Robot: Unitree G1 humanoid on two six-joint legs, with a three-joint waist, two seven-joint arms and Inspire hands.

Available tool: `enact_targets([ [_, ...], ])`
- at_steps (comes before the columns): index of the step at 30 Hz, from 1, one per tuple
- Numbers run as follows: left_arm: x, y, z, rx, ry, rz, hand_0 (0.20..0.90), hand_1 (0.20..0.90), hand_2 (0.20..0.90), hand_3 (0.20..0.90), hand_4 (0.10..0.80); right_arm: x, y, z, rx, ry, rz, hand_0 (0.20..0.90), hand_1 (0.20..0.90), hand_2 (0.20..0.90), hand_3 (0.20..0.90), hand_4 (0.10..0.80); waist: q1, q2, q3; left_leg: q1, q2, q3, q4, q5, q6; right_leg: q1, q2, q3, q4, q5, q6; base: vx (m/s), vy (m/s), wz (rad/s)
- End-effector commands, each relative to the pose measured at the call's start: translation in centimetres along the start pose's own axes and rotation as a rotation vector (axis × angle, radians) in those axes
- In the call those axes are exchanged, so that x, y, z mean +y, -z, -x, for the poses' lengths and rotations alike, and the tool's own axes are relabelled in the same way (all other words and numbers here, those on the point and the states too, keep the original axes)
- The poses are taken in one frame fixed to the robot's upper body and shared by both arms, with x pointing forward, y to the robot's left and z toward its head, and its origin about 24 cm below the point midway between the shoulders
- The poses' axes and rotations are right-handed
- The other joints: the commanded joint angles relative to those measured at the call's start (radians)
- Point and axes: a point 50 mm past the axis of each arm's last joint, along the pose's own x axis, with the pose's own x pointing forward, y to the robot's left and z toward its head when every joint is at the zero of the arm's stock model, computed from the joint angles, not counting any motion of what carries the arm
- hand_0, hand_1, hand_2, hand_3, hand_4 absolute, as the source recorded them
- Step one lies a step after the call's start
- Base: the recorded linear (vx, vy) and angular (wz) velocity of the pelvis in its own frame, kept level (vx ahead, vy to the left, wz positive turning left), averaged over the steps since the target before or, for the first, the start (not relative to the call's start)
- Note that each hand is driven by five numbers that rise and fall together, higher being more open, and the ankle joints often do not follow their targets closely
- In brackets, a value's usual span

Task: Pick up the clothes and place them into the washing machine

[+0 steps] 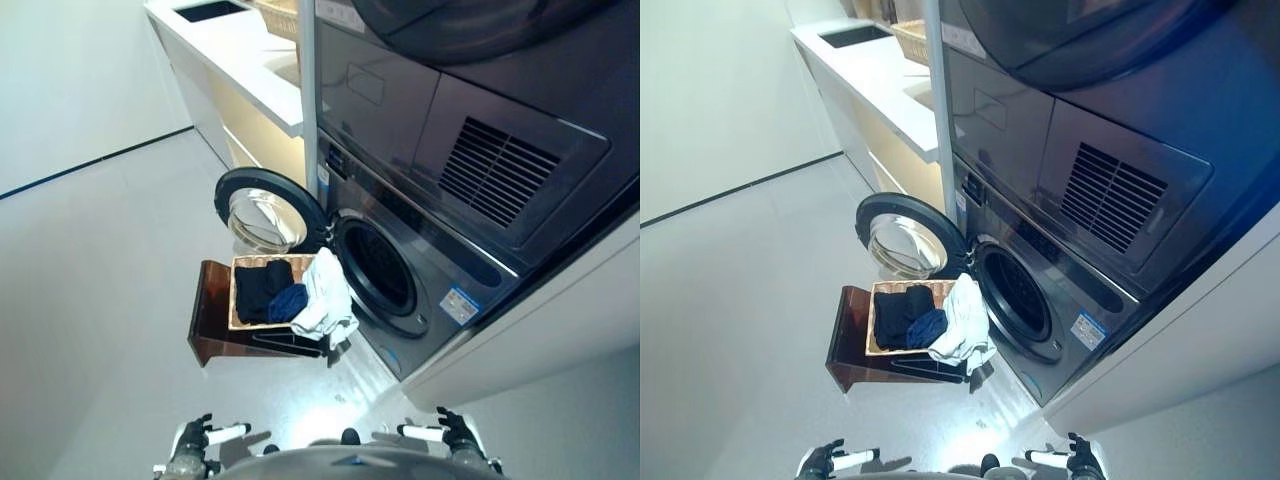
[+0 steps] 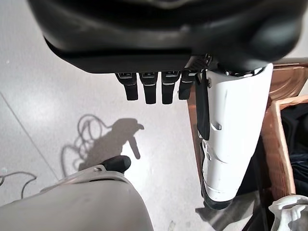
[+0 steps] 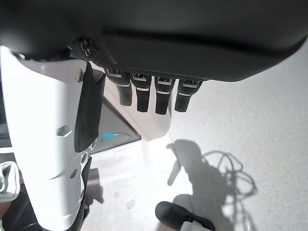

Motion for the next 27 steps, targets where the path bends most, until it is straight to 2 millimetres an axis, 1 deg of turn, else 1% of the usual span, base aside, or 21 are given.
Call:
enact_targets([
  [1,-1.8,-3.1,-0.1,-0.093,0.014,0.050,0.900,0.900,0.900,0.900,0.800,-2.4,-1.6,-0.8,-0.010,0.108,-0.019,0.900,0.900,0.900,0.900,0.800,0.002,-0.013,0.009,-0.096,-0.050,-0.064,-0.019,-0.078,0.088,-0.021,0.018,-0.002,-0.001,0.010,0.077,0.072,0.026,0.02],
  [2,-1.7,-3.1,-0.1,-0.090,0.003,0.076,0.900,0.900,0.900,0.900,0.800,-2.7,-1.6,-0.8,-0.006,0.123,-0.030,0.900,0.900,0.900,0.900,0.800,0.008,-0.013,0.014,-0.138,-0.038,-0.076,-0.036,-0.037,0.083,-0.023,0.020,0.003,0.000,0.009,0.078,0.078,0.036,0.04],
  [4,-1.6,-3.1,-0.1,-0.092,-0.008,0.111,0.900,0.900,0.900,0.900,0.800,-2.9,-1.4,-0.8,0.001,0.134,-0.046,0.900,0.900,0.900,0.900,0.800,0.018,-0.018,0.025,-0.193,-0.022,-0.103,-0.088,0.005,0.073,-0.021,0.022,0.009,0.001,-0.003,0.079,0.100,0.061,0.10],
  [6,-1.6,-3.1,-0.1,-0.092,-0.016,0.132,0.900,0.900,0.900,0.900,0.800,-2.8,-1.4,-0.8,0.000,0.133,-0.067,0.900,0.900,0.900,0.900,0.800,0.023,-0.015,0.034,-0.211,0.014,-0.118,-0.155,0.043,0.059,-0.019,0.025,0.022,0.001,-0.019,0.084,0.111,0.120,0.05],
  [7,-1.7,-3.2,-0.1,-0.097,-0.020,0.145,0.900,0.900,0.900,0.900,0.800,-2.9,-1.4,-0.8,0.005,0.134,-0.073,0.900,0.900,0.900,0.900,0.800,0.026,-0.010,0.037,-0.216,0.032,-0.113,-0.178,0.057,0.050,-0.016,0.024,0.029,0.000,-0.030,0.088,0.110,0.185,-0.11],
  [9,-1.7,-3.8,-0.1,-0.116,-0.031,0.167,0.900,0.900,0.900,0.900,0.800,-3.1,-1.3,-0.8,0.008,0.138,-0.080,0.900,0.900,0.900,0.900,0.800,0.030,-0.002,0.041,-0.222,0.070,-0.079,-0.186,0.076,0.038,-0.008,0.017,0.036,0.001,-0.048,0.094,0.114,0.227,-0.41],
  [10,-1.6,-3.8,-0.1,-0.115,-0.032,0.174,0.900,0.900,0.900,0.900,0.800,-3.0,-1.5,-0.9,0.003,0.133,-0.084,0.900,0.900,0.900,0.900,0.800,0.036,0.004,0.037,-0.208,0.076,-0.089,-0.175,0.075,0.044,-0.004,0.016,0.045,0.005,-0.055,0.096,0.154,0.265,-0.75],
  [12,-1.3,-3.9,-0.2,-0.108,-0.035,0.156,0.900,0.900,0.900,0.900,0.800,-2.9,-1.6,-0.9,0.012,0.131,-0.099,0.900,0.900,0.900,0.900,0.800,0.037,0.006,0.029,-0.202,0.067,-0.077,-0.158,0.080,0.046,0.013,-0.005,0.042,0.015,-0.073,0.106,0.186,0.276,-0.69],
  [13,-1.0,-3.9,-0.2,-0.114,-0.039,0.154,0.900,0.900,0.900,0.900,0.800,-2.6,-1.6,-0.8,0.017,0.120,-0.091,0.900,0.900,0.900,0.900,0.800,0.041,0.002,0.018,-0.193,0.060,-0.072,-0.161,0.073,0.054,0.013,-0.012,0.051,0.022,-0.077,0.108,0.210,0.250,-0.49],
  [15,-0.4,-4.3,-0.3,-0.136,-0.055,0.152,0.900,0.900,0.900,0.900,0.800,-2.0,-1.6,-0.8,0.018,0.109,-0.111,0.900,0.900,0.900,0.900,0.800,0.049,-0.007,0.002,-0.182,0.047,-0.049,-0.185,0.073,0.058,0.004,-0.030,0.056,0.028,-0.069,0.118,0.146,0.191,-0.31],
  [18,-0.1,-4.4,-0.4,-0.135,-0.064,0.141,0.900,0.900,0.900,0.900,0.800,-0.6,-3.5,-0.7,-0.046,0.057,-0.072,0.900,0.900,0.900,0.900,0.800,0.060,-0.022,-0.011,-0.197,0.031,-0.043,-0.186,0.052,0.065,-0.027,-0.048,0.060,0.007,-0.047,0.136,0.019,0.128,-0.02],
  [19,-0.1,-4.4,-0.4,-0.135,-0.064,0.141,0.900,0.900,0.900,0.900,0.800,-0.6,-3.5,-0.7,-0.046,0.057,-0.072,0.900,0.900,0.900,0.900,0.800,0.060,-0.022,-0.011,-0.198,0.031,-0.043,-0.186,0.052,0.065,-0.027,-0.048,0.060,0.007,-0.047,0.136,0.014,0.074,-0.07],
  [21,-0.1,-4.2,-0.4,-0.131,-0.062,0.134,0.900,0.900,0.900,0.900,0.800,0.1,-4.3,-0.7,-0.076,0.036,-0.064,0.900,0.900,0.900,0.900,0.800,0.067,-0.032,-0.017,-0.200,0.026,-0.040,-0.186,0.042,0.070,-0.041,-0.054,0.066,-0.001,-0.042,0.144,0.040,0.084,-0.21],
  [23,0.1,-4.0,-0.4,-0.127,-0.076,0.151,0.900,0.900,0.900,0.900,0.800,1.0,-5.8,-0.5,-0.131,0.004,-0.059,0.900,0.900,0.900,0.900,0.800,0.087,-0.046,-0.014,-0.190,0.016,-0.040,-0.186,0.031,0.087,-0.043,-0.070,0.074,-0.001,-0.046,0.156,0.083,0.129,-0.22],
  [24,0.1,-4.0,-0.4,-0.127,-0.076,0.151,0.900,0.900,0.900,0.900,0.800,1.0,-5.8,-0.5,-0.131,0.003,-0.059,0.900,0.900,0.900,0.900,0.800,0.087,-0.046,-0.013,-0.190,0.016,-0.040,-0.186,0.031,0.087,-0.043,-0.070,0.074,-0.001,-0.046,0.156,0.064,0.088,-0.22],
  [25,0.1,-4.0,-0.4,-0.127,-0.079,0.157,0.900,0.900,0.900,0.900,0.800,1.2,-6.3,-0.5,-0.148,-0.007,-0.062,0.900,0.900,0.900,0.900,0.800,0.091,-0.050,-0.012,-0.186,0.013,-0.041,-0.184,0.028,0.093,-0.038,-0.075,0.075,-0.001,-0.050,0.159,0.034,0.076,-0.04],
  [26,0.2,-4.2,-0.4,-0.135,-0.084,0.162,0.900,0.900,0.900,0.900,0.800,1.3,-6.8,-0.5,-0.165,-0.015,-0.058,0.900,0.900,0.900,0.900,0.800,0.095,-0.061,-0.002,-0.222,-0.003,-0.049,-0.103,-0.001,0.103,-0.030,-0.090,0.070,-0.001,-0.054,0.162,0.033,0.076,-0.01],
  [27,0.2,-4.2,-0.4,-0.135,-0.084,0.162,0.900,0.900,0.900,0.900,0.800,1.3,-6.8,-0.5,-0.165,-0.015,-0.058,0.900,0.900,0.900,0.900,0.800,0.094,-0.061,-0.003,-0.225,-0.003,-0.050,-0.099,-0.003,0.104,-0.031,-0.090,0.069,-0.001,-0.054,0.162,0.008,0.071,0.12],
])
